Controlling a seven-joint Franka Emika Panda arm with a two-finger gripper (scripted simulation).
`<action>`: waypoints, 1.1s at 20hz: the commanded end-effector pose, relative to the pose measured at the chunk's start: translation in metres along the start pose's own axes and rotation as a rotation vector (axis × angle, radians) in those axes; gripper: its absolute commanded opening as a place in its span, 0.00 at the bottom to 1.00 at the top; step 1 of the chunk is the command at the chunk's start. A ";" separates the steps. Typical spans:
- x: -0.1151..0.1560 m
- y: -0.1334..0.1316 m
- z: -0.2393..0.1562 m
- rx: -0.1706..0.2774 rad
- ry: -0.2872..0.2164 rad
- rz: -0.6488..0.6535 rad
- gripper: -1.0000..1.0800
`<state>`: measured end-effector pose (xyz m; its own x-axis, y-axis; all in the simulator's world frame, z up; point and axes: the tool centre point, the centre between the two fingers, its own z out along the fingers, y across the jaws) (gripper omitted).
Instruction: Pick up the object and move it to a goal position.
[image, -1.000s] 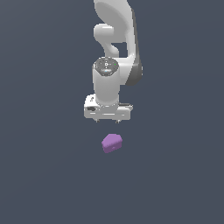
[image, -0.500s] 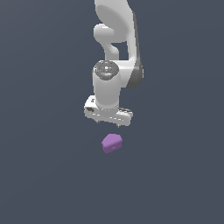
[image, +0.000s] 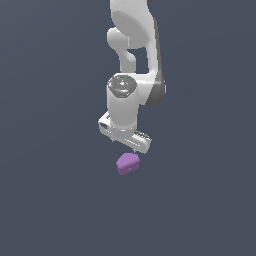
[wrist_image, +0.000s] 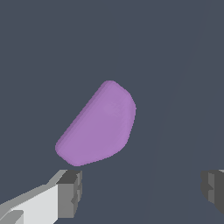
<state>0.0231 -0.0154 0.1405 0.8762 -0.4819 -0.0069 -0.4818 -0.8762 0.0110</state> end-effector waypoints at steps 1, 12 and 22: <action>0.003 -0.003 0.002 0.002 0.000 0.070 0.96; 0.015 -0.015 0.009 0.007 0.001 0.366 0.96; 0.023 -0.025 0.014 0.011 0.002 0.581 0.96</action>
<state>0.0538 -0.0055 0.1263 0.4920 -0.8706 -0.0011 -0.8706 -0.4920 0.0023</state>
